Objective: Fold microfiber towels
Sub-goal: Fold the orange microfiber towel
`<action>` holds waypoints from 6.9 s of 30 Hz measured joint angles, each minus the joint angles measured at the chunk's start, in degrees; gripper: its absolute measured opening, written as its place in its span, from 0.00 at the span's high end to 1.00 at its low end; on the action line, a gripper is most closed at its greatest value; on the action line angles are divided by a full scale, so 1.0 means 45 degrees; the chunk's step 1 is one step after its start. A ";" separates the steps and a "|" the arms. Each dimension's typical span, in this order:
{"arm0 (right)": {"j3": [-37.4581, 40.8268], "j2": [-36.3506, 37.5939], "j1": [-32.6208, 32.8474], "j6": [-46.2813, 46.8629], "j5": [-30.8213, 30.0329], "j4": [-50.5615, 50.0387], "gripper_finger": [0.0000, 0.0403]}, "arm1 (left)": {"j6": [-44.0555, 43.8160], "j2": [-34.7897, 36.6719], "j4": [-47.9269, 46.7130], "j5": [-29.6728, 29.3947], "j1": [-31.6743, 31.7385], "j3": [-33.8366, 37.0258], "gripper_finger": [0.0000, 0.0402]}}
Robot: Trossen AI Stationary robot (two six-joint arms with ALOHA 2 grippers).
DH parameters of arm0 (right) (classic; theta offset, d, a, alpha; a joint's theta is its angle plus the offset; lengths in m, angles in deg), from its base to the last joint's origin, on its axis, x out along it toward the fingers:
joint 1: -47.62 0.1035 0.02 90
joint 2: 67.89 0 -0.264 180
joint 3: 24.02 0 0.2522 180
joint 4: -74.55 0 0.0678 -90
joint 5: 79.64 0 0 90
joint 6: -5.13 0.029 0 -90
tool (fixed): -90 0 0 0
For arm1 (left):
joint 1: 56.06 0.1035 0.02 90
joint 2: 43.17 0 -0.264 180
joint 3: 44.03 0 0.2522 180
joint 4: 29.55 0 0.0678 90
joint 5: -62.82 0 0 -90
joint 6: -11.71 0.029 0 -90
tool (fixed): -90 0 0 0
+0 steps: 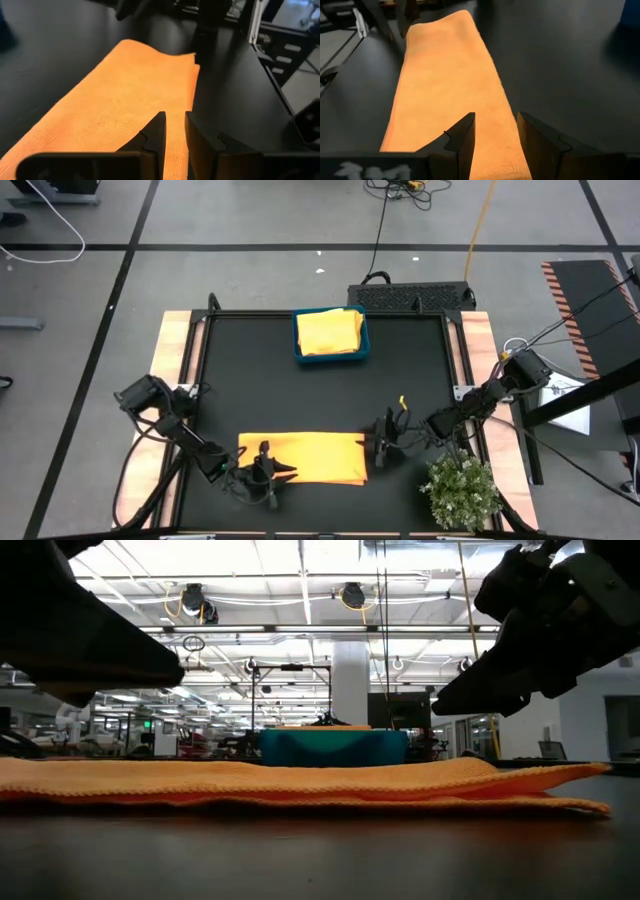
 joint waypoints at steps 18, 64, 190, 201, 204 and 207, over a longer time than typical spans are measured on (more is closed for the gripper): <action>0.0015 -0.0005 -0.3398 0.1112 0.5602 -0.2392 0.49 | 0.4335 0.1236 -0.1370 0.4628 0.3370 0.0000 0.82; -0.0420 0.0083 -0.4811 -0.2209 0.8970 0.0029 1.00 | 0.5965 0.0857 -0.1000 1.4295 0.9463 -0.1610 0.82; -0.0175 -0.0063 -0.2904 -0.0093 0.8326 -0.0347 0.84 | 1.0238 0.2276 -0.7748 1.1836 0.9279 -0.5028 0.99; 0.0573 -0.0306 -0.1916 -0.1637 0.2985 0.2038 0.47 | 1.0233 0.3842 -0.8509 1.0591 0.8868 -0.5038 0.99; 0.1320 -0.0432 -0.1848 -0.2204 0.1835 0.4503 0.42 | 1.0286 0.4045 -0.8457 1.0277 0.8714 -0.5044 0.99; 0.2113 -0.0573 -0.1972 -0.2438 0.1653 0.6307 0.41 | 1.0296 0.4314 -0.8814 1.0154 0.8613 -0.5027 0.99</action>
